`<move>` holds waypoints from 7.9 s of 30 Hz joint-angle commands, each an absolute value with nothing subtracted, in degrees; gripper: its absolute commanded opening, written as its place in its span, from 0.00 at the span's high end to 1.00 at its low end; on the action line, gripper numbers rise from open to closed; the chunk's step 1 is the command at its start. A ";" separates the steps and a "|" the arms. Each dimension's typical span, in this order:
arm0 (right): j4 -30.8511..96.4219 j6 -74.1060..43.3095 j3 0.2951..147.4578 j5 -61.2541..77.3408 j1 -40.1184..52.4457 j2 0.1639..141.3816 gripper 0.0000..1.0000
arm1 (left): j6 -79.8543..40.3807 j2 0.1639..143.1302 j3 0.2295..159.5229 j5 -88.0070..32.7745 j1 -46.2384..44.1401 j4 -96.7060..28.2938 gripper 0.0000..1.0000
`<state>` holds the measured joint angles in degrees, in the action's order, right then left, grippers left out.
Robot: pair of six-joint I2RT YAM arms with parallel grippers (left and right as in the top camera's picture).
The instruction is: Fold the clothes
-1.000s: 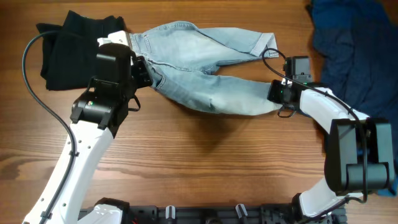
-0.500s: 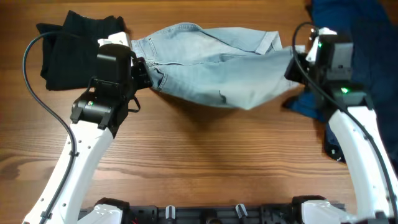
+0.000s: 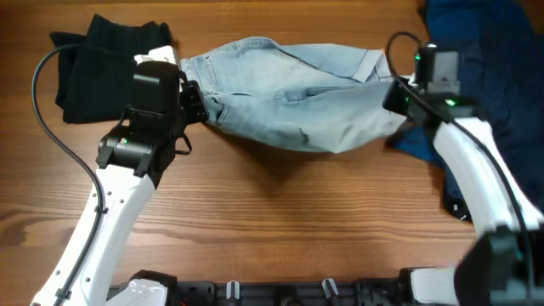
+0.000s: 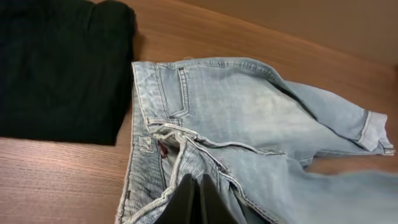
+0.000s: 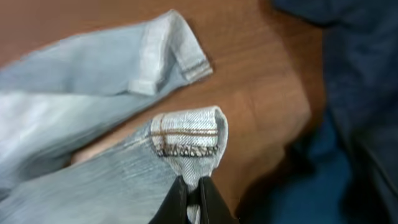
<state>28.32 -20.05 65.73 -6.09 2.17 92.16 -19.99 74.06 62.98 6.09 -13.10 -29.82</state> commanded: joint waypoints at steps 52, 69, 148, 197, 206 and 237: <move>2.35 -32.97 41.47 10.72 3.97 98.04 0.68 | -19.90 80.05 63.77 7.09 -12.99 -30.50 0.96; 47.75 -30.15 49.84 3.88 1.39 65.32 0.96 | -19.90 80.05 63.77 7.09 -13.02 -31.16 0.96; 15.07 -14.26 88.01 3.31 4.78 120.05 0.62 | -24.23 88.62 66.83 -1.78 -13.39 -24.84 0.92; -11.27 -31.44 88.73 6.26 2.35 120.92 0.96 | -24.25 91.88 66.76 1.13 -13.39 -34.15 0.89; 20.78 -22.76 88.64 11.14 2.39 120.90 0.30 | -24.25 91.90 66.76 1.13 -13.39 -33.65 0.89; 21.15 -28.62 88.49 1.37 4.32 128.95 0.35 | -24.25 91.90 66.76 1.15 -13.39 -33.45 0.92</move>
